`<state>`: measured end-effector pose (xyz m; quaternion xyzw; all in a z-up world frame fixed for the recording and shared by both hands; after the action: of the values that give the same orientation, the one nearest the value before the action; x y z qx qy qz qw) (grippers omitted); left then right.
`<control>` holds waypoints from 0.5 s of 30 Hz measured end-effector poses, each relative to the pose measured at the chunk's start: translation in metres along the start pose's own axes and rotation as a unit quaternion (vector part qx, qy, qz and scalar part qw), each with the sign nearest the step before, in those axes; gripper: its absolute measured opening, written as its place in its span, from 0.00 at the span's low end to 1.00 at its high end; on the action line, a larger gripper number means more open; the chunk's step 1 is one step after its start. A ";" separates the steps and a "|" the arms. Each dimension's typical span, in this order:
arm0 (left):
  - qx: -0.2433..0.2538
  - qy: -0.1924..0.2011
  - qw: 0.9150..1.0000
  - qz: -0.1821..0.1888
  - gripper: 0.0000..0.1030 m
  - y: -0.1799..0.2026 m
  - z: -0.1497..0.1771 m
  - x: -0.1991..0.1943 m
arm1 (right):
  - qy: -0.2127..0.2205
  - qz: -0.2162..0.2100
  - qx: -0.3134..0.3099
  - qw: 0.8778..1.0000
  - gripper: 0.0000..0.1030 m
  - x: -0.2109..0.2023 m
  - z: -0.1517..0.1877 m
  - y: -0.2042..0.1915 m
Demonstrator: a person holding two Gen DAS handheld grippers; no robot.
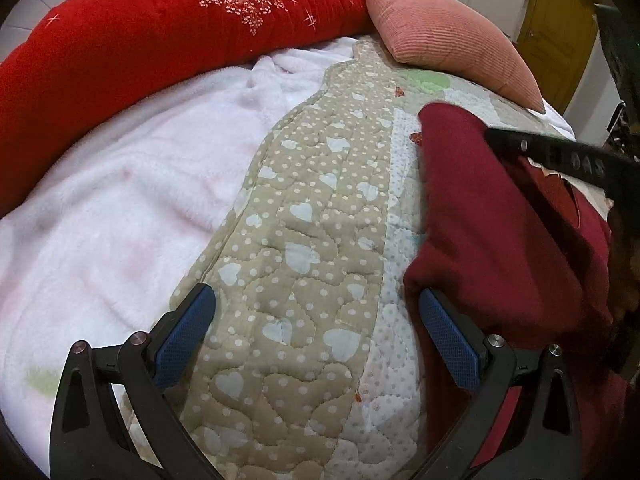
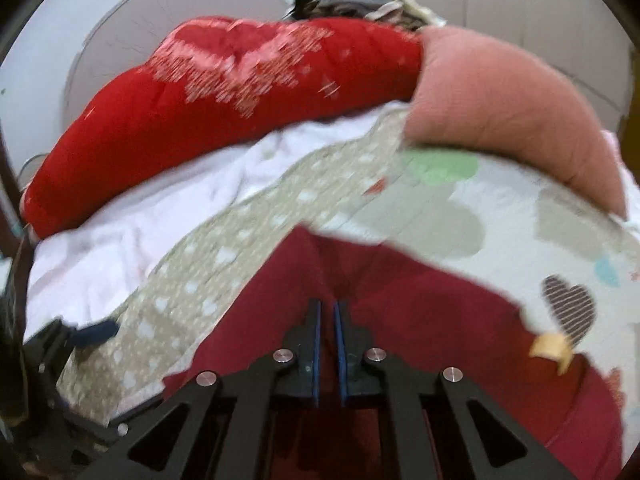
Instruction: Fold small clothes
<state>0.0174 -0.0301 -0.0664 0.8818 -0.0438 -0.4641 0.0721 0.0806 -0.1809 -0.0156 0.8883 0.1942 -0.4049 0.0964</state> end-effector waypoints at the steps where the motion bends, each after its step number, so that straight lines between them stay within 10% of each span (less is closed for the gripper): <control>1: 0.001 0.001 1.000 -0.001 0.99 0.000 0.000 0.000 | 0.000 0.013 0.011 1.000 0.06 0.004 -0.005 0.007; 7: 0.001 0.004 1.000 -0.002 0.99 0.000 0.000 -0.001 | -0.035 0.049 0.029 0.998 0.06 0.041 0.005 0.010; 11: 0.002 0.015 1.000 0.013 0.99 0.003 -0.004 -0.010 | -0.004 0.010 0.073 0.997 0.25 -0.013 0.011 0.013; 15: 0.006 0.046 0.998 0.034 0.99 0.016 -0.016 -0.033 | 0.034 0.074 0.098 0.992 0.46 -0.102 0.066 0.062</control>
<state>0.0121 -0.0395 -0.0281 0.9008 -0.0731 -0.4197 0.0841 0.0010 -0.2858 0.0192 0.9186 0.0902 -0.3834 0.0320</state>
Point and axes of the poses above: each gripper's, at about its wrist camera, not at the fingertips, and x roughly the way its jaws point, y to its right, z to its underside, the point moved 10 cm from there along x, roughly the way its jaws point, and after that the axes turned 7 degrees about -x, right-handed, at the moved point
